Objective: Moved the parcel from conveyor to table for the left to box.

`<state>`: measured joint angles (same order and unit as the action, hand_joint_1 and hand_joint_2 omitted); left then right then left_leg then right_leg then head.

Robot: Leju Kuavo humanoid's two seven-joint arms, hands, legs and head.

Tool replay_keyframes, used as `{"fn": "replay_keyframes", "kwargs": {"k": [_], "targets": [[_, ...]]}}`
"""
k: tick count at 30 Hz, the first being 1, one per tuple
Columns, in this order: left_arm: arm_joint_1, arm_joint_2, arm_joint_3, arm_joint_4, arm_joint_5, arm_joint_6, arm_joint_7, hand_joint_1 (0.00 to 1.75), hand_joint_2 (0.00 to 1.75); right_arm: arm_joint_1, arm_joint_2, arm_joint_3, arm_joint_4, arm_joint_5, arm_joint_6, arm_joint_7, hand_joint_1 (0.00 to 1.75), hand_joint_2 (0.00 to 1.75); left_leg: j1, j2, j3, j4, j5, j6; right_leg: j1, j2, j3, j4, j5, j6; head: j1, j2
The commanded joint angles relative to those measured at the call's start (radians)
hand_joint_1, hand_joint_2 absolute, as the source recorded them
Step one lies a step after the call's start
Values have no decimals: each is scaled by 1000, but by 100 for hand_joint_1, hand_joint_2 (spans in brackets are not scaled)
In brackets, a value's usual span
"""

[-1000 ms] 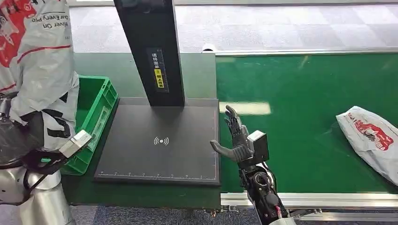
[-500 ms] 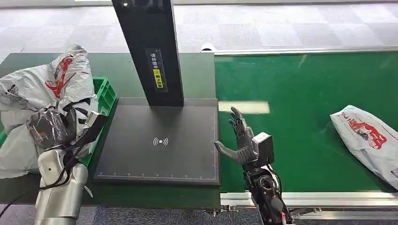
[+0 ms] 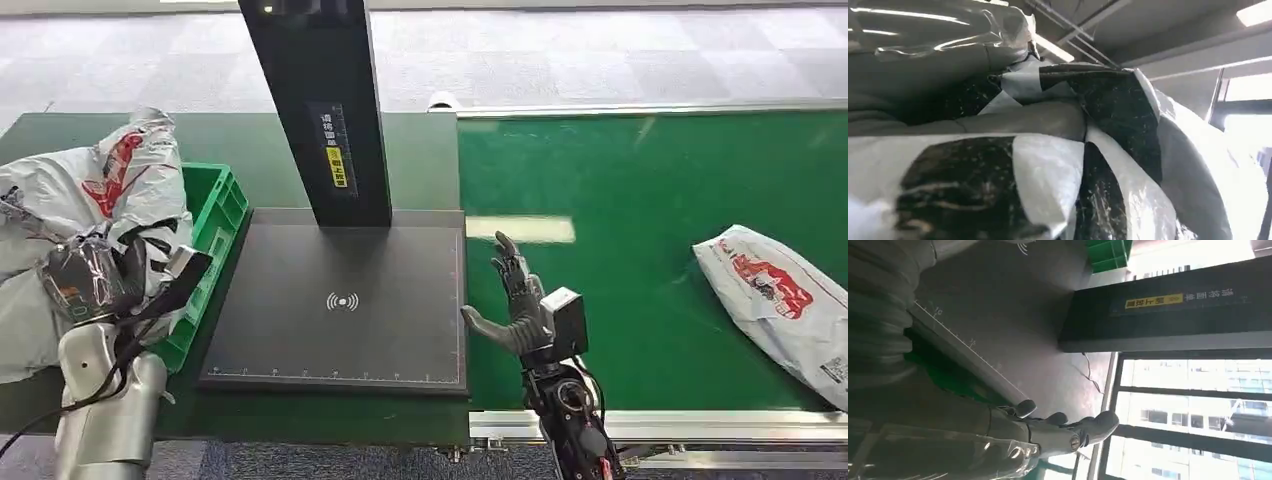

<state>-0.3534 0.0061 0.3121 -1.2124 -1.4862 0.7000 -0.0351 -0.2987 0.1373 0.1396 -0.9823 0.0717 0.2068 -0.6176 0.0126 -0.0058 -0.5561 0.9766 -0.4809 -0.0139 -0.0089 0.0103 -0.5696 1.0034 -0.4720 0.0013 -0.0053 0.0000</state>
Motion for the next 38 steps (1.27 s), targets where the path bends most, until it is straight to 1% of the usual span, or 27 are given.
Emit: {"fn": "replay_keyframes", "kwargs": {"k": [1,4,5,6,7,8,9,10,11,15,17,25,31,34,38], "targets": [[-13,-25,61,-30,-1,-2,-6,166,0,-11,-3,-15,4,2,1,3,0,175,0,0,1,0,0,1,1,-1,2,-1,0,0,0,0],[-13,-25,61,-30,-1,-2,-6,166,0,-11,-3,-15,4,2,1,3,0,175,0,0,1,-1,0,1,0,-1,1,-1,0,0,0,0],[-14,-29,67,-37,5,-2,-14,155,0,-11,-3,-15,2,2,2,4,0,175,0,0,0,0,0,0,0,-1,1,-1,0,0,0,0],[-17,-46,95,-67,64,-2,-71,154,0,-8,-3,-15,0,2,4,5,0,175,0,-1,0,0,1,1,0,-2,1,-1,0,0,0,0],[-20,-53,113,-68,84,-2,-98,157,0,-7,-2,-14,-1,2,5,5,0,175,0,0,0,0,0,1,0,-1,1,-1,0,0,0,0],[-32,-72,158,-79,123,-2,-164,148,0,-6,-1,-13,-1,3,6,6,0,175,0,0,0,0,0,1,0,-1,1,-1,0,0,0,0],[-49,-93,214,-104,127,-2,-241,77,0,-6,0,-11,2,4,7,6,0,175,0,0,0,0,0,1,1,-1,1,0,0,0,0,0],[-55,-99,231,-111,138,-2,-269,5,0,-6,1,-10,3,4,6,6,0,175,0,0,-1,0,0,1,1,-1,0,0,0,0,0,0],[-80,-123,284,-124,83,-2,-308,0,0,-6,1,-8,5,6,4,6,0,175,0,0,0,1,0,1,1,-1,0,0,0,0,0,0],[-96,-120,267,-117,47,-2,-283,0,0,-7,2,-7,4,7,8,5,0,175,1,-2,0,1,0,1,1,-3,1,0,0,0,0,0],[-94,-124,260,-116,53,-2,-267,0,0,-10,4,-7,5,8,10,6,0,175,0,-1,0,0,0,1,0,-1,0,0,0,0,0,0],[-83,-116,241,-137,42,-2,-256,0,0,-16,7,-5,15,11,15,9,0,175,0,0,0,0,0,1,0,-1,1,0,0,0,0,0],[-76,-94,219,-99,13,-2,-193,0,0,-18,10,-4,13,10,17,11,0,175,0,0,0,0,0,1,0,-1,1,0,0,0,0,0],[-76,-94,219,-99,13,-2,-193,0,0,-18,10,-4,13,10,17,11,0,175,0,0,0,0,0,0,0,-1,1,0,0,0,0,0],[-63,-81,196,-112,0,-2,-151,0,0,-16,6,-5,12,13,17,13,0,175,0,0,1,-1,1,1,0,-1,1,-1,0,0,0,0]]}}
